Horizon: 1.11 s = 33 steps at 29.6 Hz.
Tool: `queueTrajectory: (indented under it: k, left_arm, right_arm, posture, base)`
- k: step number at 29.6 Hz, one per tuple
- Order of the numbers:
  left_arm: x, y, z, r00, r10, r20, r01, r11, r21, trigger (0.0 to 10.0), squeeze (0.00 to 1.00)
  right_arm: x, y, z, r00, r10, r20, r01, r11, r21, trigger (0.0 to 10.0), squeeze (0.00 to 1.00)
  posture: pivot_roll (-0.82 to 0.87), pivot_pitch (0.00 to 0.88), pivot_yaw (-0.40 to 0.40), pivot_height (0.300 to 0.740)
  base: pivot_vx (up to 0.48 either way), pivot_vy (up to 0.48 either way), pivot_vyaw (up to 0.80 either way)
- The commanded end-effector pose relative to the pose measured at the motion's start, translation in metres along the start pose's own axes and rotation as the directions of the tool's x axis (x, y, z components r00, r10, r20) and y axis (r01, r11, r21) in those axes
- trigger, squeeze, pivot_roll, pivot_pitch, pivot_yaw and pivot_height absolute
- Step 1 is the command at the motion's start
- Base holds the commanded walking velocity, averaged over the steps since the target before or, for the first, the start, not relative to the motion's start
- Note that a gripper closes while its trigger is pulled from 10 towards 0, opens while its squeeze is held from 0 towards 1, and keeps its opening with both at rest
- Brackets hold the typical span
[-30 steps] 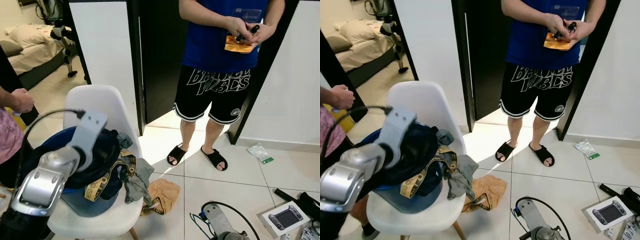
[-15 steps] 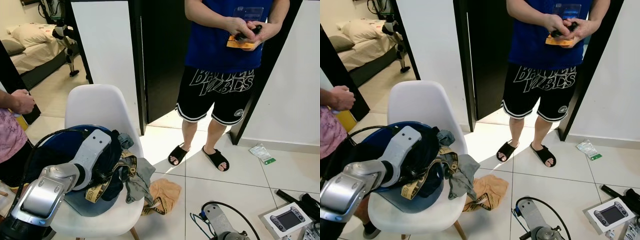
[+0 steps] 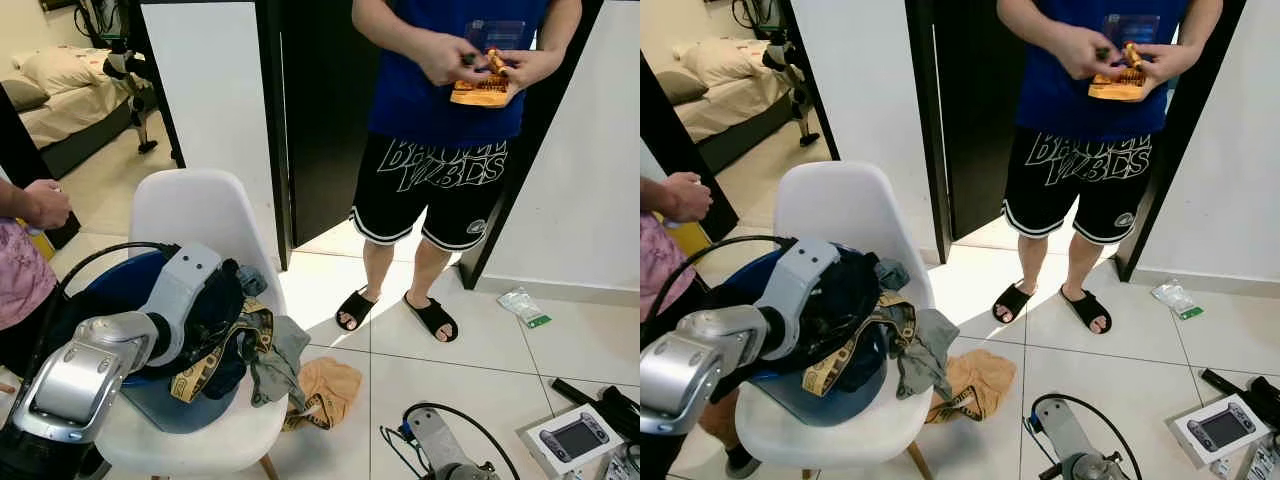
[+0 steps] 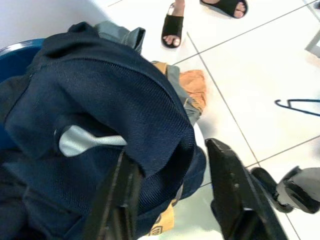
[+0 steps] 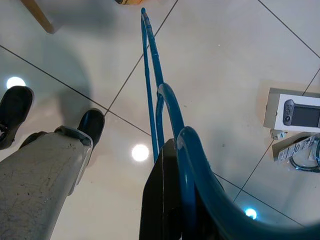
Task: Hang hanger
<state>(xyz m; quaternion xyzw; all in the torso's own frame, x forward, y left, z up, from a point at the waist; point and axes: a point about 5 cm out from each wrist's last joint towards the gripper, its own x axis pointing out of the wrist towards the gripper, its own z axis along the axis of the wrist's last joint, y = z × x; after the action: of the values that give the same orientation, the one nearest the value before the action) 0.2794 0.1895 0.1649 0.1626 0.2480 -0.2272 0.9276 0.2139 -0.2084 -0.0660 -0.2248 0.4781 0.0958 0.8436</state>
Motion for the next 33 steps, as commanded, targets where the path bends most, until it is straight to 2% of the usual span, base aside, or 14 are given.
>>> queueTrajectory:
  k: [1,12,14,15,16,17,18,20,21,25,26,29,32,33]
  left_arm:
    - [-0.002,-0.001,-0.004,1.0,-0.016,-0.026,0.016,1.0,0.005,0.0,0.0]
    - [-0.003,-0.003,-0.001,0.999,-0.05,-0.004,0.05,0.998,-0.027,0.0,0.0]
    - [-0.007,0.01,0.025,0.991,0.029,0.133,-0.018,0.997,-0.078,0.0,0.0]
    - [-0.013,0.024,0.051,0.957,0.11,0.269,-0.078,0.989,-0.128,0.0,0.0]
    - [-0.03,0.044,0.088,0.862,0.227,0.453,-0.14,0.966,-0.219,0.0,0.0]
    - [-0.045,0.055,0.11,0.781,0.288,0.554,-0.16,0.95,-0.269,0.0,0.0]
    - [-0.056,0.062,0.122,0.723,0.322,0.611,-0.164,0.939,-0.301,0.0,0.0]
    - [-0.056,0.062,0.122,0.723,0.322,0.611,-0.164,0.939,-0.301,0.0,0.0]
    - [-0.062,0.066,0.129,0.684,0.341,0.644,-0.163,0.933,-0.321,0.0,0.0]
    - [-0.113,0.084,0.177,0.459,0.399,0.794,-0.176,0.917,-0.359,0.0,0.0]
    - [-0.12,0.085,0.182,0.425,0.404,0.81,-0.179,0.915,-0.362,0.0,0.0]
    - [-0.12,0.085,0.182,0.425,0.404,0.81,-0.179,0.915,-0.362,0.0,0.0]
    - [-0.139,0.101,0.189,0.333,0.526,0.783,-0.329,0.843,-0.426,0.0,0.0]
    - [-0.139,0.101,0.189,0.333,0.526,0.783,-0.329,0.843,-0.426,0.0,0.0]
  right_arm:
    - [0.0,0.001,0.001,1.0,0.0,0.002,0.0,1.0,-0.002,10.0,0.0]
    - [0.0,0.001,0.001,1.0,-0.002,0.001,0.002,1.0,-0.006,10.0,0.0]
    - [0.0,0.001,0.001,1.0,-0.003,0.001,0.003,1.0,-0.007,10.0,0.0]
    - [0.0,0.001,0.001,1.0,-0.004,0.001,0.004,1.0,-0.008,10.0,0.0]
    - [0.0,0.001,0.001,1.0,-0.005,0.001,0.005,1.0,-0.009,10.0,0.0]
    - [0.0,0.0,0.001,1.0,-0.005,0.001,0.005,1.0,-0.01,10.0,0.0]
    - [0.0,0.0,0.001,1.0,-0.005,0.001,0.005,1.0,-0.01,10.0,0.0]
    - [0.0,0.0,0.001,1.0,-0.005,0.001,0.005,1.0,-0.01,10.0,0.0]
    - [0.0,0.0,0.001,1.0,-0.006,0.001,0.006,1.0,-0.01,10.0,0.0]
    - [0.0,0.001,0.001,1.0,-0.006,0.003,0.006,1.0,-0.008,10.0,0.0]
    - [0.0,0.001,0.001,1.0,-0.006,0.004,0.006,1.0,-0.008,10.0,0.0]
    - [0.0,0.001,0.001,1.0,-0.006,0.004,0.006,1.0,-0.008,10.0,0.0]
    - [0.0,0.001,0.001,1.0,-0.006,0.006,0.006,1.0,-0.003,10.0,0.0]
    - [0.0,0.001,0.001,1.0,-0.006,0.006,0.006,1.0,-0.003,10.0,0.0]
  posture:
    - [0.01,0.003,0.017,0.74]
    - [0.01,0.0,0.016,0.74]
    - [0.01,0.0,0.016,0.74]
    - [0.01,0.0,0.014,0.74]
    - [0.01,0.0,0.014,0.74]
    - [0.01,0.0,0.014,0.74]
    - [0.01,0.0,0.014,0.74]
    - [0.01,0.0,0.014,0.74]
    - [0.01,0.0,0.014,0.74]
    - [0.01,0.0,0.017,0.74]
    - [0.01,0.0,0.017,0.74]
    - [0.01,0.0,0.017,0.74]
    - [0.01,0.0,0.018,0.74]
    - [0.01,0.0,0.018,0.74]
  base:
    - [0.0,0.0,0.0]
    - [0.0,0.0,0.0]
    - [0.0,0.0,0.0]
    - [0.0,0.0,0.0]
    - [0.0,0.0,0.0]
    - [0.0,0.0,0.0]
    - [0.0,0.0,0.0]
    - [0.0,0.0,0.0]
    - [0.0,0.0,0.0]
    - [0.0,0.0,0.0]
    - [0.0,0.0,0.0]
    - [0.0,0.0,0.0]
    - [0.0,0.0,0.0]
    - [0.0,0.0,0.0]
